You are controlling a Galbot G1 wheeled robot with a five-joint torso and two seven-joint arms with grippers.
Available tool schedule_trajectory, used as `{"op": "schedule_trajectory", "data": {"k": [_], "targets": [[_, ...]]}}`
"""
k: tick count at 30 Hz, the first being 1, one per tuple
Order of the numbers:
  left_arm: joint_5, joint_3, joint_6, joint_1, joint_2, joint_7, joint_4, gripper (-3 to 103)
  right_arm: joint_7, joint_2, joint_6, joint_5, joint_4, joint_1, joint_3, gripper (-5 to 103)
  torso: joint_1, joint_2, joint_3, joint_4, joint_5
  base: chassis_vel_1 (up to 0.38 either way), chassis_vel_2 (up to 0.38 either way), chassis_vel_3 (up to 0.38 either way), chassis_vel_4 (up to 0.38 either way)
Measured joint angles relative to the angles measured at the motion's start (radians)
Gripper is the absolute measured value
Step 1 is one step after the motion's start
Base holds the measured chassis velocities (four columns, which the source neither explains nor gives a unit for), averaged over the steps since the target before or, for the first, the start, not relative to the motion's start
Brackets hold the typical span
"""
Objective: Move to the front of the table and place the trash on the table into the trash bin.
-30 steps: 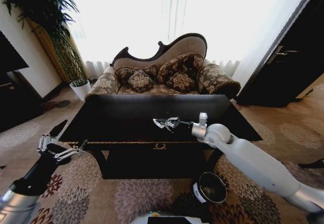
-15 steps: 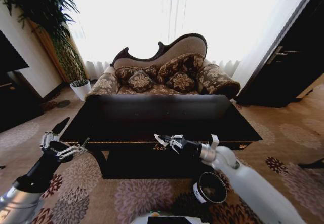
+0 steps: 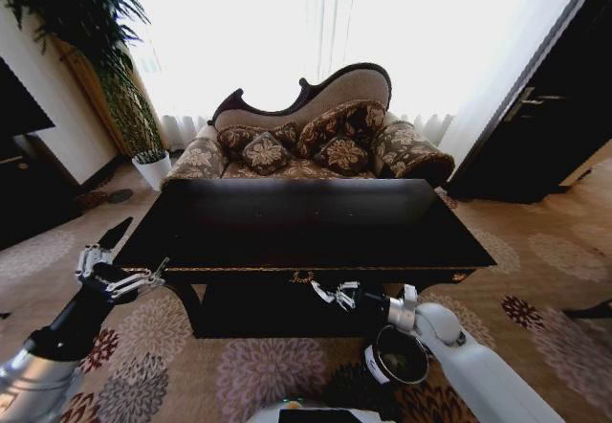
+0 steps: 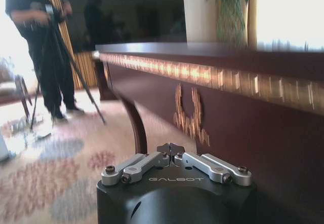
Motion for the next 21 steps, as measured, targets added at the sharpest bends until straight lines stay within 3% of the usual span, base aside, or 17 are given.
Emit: {"op": "schedule_trajectory", "data": {"k": [3, 7, 14, 20, 21], "targets": [[0.0, 0.001, 0.0, 0.001, 0.0, 0.0, 0.0, 100, -0.007, 0.012, 0.042, -0.068, -0.103, -0.002, -0.015, 0, 0.0, 0.0, 0.0, 0.0, 0.0, 0.0, 0.0, 0.0, 0.0], [0.001, 0.001, 0.0, 0.005, 0.0, 0.0, 0.0, 100, 0.021, 0.02, 0.046, -0.112, -0.182, 0.013, -0.038, 0, 0.0, 0.0, 0.0, 0.0, 0.0, 0.0, 0.0, 0.0, 0.0], [0.004, -0.002, 0.0, 0.016, 0.0, -0.002, 0.0, 100, 0.118, 0.032, -0.016, -0.163, -0.261, 0.052, -0.071, 0, 0.0, 0.0, 0.0, 0.0002, -0.0001, 0.0, 0.0, 0.0, 0.0], [0.003, -0.009, 0.0, 0.02, 0.002, -0.003, 0.0, 100, 0.298, 0.045, -0.118, -0.259, -0.368, 0.102, -0.111, 0, 0.0, 0.0, 0.0, 0.0001, 0.0, 0.0, 0.0, 0.0, 0.0], [0.003, -0.009, 0.0, 0.02, 0.002, -0.003, 0.0, 100, 0.298, 0.045, -0.118, -0.259, -0.368, 0.102, -0.111, 0, 0.0, 0.0, 0.0, 0.0001, 0.0, 0.0, 0.0, 0.0, 0.0]]}}
